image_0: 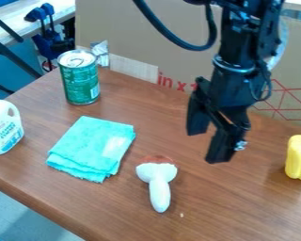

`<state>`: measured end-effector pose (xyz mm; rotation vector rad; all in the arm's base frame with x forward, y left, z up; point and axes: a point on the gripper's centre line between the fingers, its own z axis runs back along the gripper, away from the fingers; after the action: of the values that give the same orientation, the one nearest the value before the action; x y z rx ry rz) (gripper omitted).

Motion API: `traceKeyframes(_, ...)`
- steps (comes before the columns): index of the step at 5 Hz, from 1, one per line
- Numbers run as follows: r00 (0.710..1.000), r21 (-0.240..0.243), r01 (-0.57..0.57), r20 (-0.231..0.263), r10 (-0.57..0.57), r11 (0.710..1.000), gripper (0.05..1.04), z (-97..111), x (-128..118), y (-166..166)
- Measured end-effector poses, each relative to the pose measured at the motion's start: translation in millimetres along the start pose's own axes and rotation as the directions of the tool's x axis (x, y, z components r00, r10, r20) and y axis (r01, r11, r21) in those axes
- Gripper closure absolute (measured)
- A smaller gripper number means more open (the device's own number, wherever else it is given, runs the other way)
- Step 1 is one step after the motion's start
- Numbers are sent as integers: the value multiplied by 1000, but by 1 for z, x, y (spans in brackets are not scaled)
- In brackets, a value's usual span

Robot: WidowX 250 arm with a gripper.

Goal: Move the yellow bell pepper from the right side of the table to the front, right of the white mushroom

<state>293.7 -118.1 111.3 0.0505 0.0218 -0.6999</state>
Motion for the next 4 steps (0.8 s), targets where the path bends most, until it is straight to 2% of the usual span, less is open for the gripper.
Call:
traceKeyframes(1, 994, -8, -13, 112, 13, 1000, 81, 2, 27, -11)
traceKeyframes(2, 979, -23, -39, 198, 43, 999, 81, 3, 51, -16)
traceKeyframes(3, 972, -25, -25, 235, 30, 999, 80, 6, 74, -10)
traceKeyframes(4, 968, -15, -18, 252, 21, 1000, 80, 4, 93, -1)
